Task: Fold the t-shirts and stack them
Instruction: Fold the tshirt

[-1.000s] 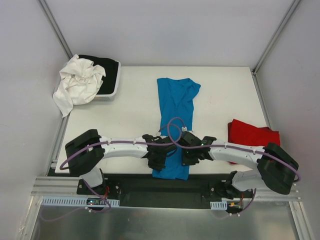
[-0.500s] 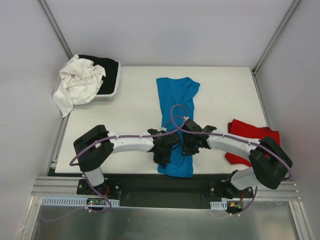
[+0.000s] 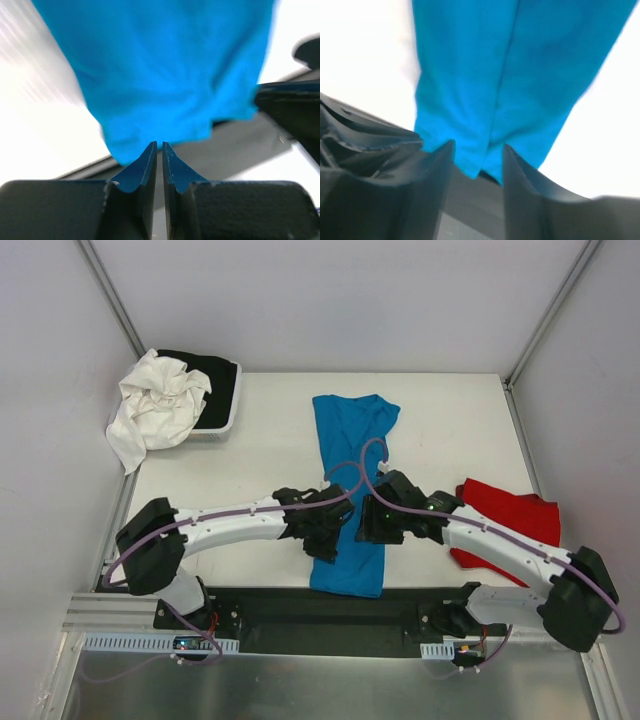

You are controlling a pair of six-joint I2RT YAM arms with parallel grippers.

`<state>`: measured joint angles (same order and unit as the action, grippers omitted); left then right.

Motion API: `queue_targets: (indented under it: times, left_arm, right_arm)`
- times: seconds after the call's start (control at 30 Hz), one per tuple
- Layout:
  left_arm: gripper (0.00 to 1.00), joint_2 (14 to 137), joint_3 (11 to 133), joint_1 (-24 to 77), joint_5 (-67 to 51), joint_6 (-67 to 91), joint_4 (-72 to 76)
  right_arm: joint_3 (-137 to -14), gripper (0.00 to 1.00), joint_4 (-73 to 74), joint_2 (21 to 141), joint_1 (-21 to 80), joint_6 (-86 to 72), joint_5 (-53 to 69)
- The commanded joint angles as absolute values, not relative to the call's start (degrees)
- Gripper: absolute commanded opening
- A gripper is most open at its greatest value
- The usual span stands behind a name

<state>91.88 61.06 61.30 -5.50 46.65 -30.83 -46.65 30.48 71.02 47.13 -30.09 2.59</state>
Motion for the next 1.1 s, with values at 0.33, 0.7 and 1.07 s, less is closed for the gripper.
queue_targets:
  times: [0.33, 0.7, 1.07]
  left_arm:
    - [0.06, 85.78, 50.02, 66.18, -4.04, 52.38, -32.44]
    - [0.06, 87.54, 46.41, 66.18, -4.22, 53.0, -26.99]
    - [0.39, 87.63, 47.55, 66.27, -5.18, 52.12, -26.89]
  right_arm:
    - [-32.44, 0.64, 32.26, 58.45, 55.37, -40.42, 1.06]
    - [-27.07, 0.61, 29.45, 55.55, 59.67, -45.52, 0.35]
    - [-25.49, 0.61, 27.16, 57.74, 64.95, -49.04, -3.08]
